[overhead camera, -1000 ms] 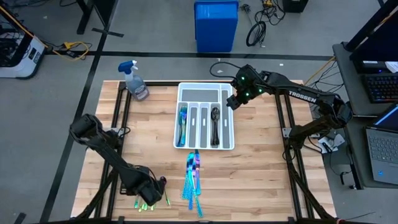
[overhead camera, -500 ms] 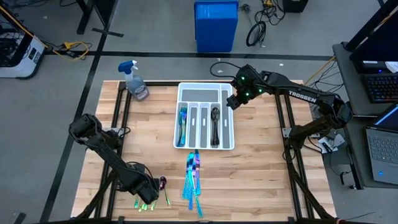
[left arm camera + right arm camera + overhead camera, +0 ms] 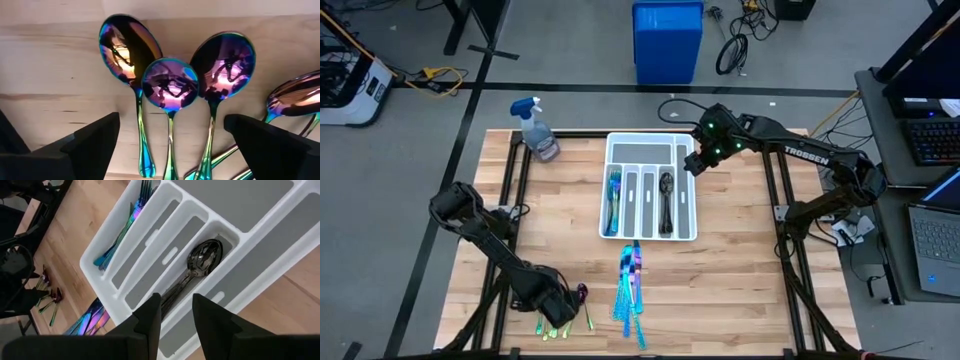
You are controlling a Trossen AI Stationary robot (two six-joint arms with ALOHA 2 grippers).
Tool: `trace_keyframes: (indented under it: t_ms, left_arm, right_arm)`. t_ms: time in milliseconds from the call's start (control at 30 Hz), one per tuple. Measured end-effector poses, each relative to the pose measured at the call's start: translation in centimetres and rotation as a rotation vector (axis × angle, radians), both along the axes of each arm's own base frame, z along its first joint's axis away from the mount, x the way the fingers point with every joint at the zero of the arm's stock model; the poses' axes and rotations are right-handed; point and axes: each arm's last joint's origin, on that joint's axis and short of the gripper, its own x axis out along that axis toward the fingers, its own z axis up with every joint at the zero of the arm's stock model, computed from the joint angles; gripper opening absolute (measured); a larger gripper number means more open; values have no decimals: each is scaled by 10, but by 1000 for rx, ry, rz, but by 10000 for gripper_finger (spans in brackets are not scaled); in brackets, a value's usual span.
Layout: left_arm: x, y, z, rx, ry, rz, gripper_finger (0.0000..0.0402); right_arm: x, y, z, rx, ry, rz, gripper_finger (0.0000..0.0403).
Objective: Sort silverware
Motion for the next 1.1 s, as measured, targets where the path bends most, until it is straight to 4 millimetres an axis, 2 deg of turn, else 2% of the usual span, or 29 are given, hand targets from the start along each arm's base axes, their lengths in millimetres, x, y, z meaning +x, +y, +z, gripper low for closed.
trace_keyframes:
  t_ms: [833,1100]
  left_arm:
    - [15,13,-2,-33,2,63,143]
    - [17,14,-3,-39,-8,63,90]
  right_arm:
    - [2,-2,2,-14,-30,-7,96]
    - [2,-1,2,-14,-30,-7,96]
